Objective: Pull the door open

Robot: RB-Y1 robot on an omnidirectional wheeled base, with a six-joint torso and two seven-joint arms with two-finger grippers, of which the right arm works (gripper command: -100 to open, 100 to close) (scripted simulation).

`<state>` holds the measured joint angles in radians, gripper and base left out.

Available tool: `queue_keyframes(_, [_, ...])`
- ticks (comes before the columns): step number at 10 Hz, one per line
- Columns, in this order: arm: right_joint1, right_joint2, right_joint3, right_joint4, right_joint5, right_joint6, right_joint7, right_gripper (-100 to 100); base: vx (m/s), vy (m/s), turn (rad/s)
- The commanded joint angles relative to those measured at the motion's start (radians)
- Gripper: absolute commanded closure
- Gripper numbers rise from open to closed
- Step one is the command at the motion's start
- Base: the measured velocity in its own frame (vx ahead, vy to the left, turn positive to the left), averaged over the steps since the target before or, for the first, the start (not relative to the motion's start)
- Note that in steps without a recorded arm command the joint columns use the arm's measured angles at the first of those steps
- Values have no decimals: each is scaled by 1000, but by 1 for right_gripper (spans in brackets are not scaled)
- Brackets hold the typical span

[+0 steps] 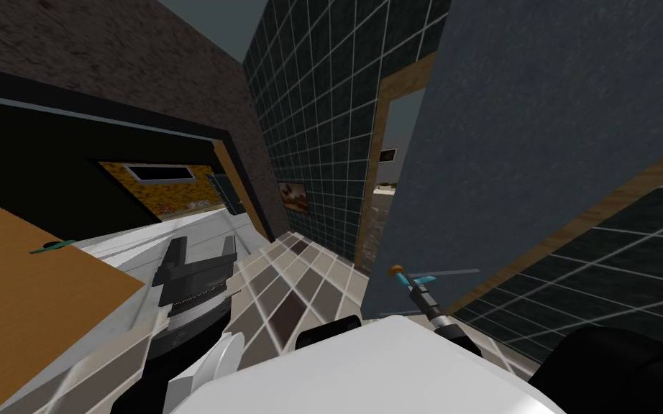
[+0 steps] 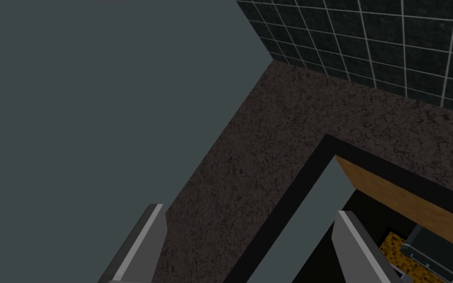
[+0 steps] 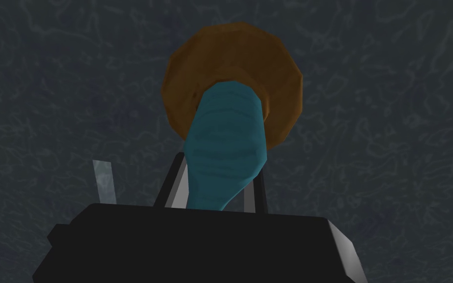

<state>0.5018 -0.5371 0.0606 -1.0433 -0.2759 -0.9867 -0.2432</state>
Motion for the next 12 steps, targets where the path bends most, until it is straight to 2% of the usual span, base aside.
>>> queue_keyframes(1, [2,-12,5,16,0,-29,-8,100,-221,-24,136])
queue_keyframes(2, [0,-6,5,9,0,-14,-5,100,-98,-7,25])
queue_keyframes(3, [0,-13,13,23,1,-31,-12,100,-159,-43,161])
queue_keyframes(12, [-6,-52,46,83,5,-111,-44,100,-214,-41,141])
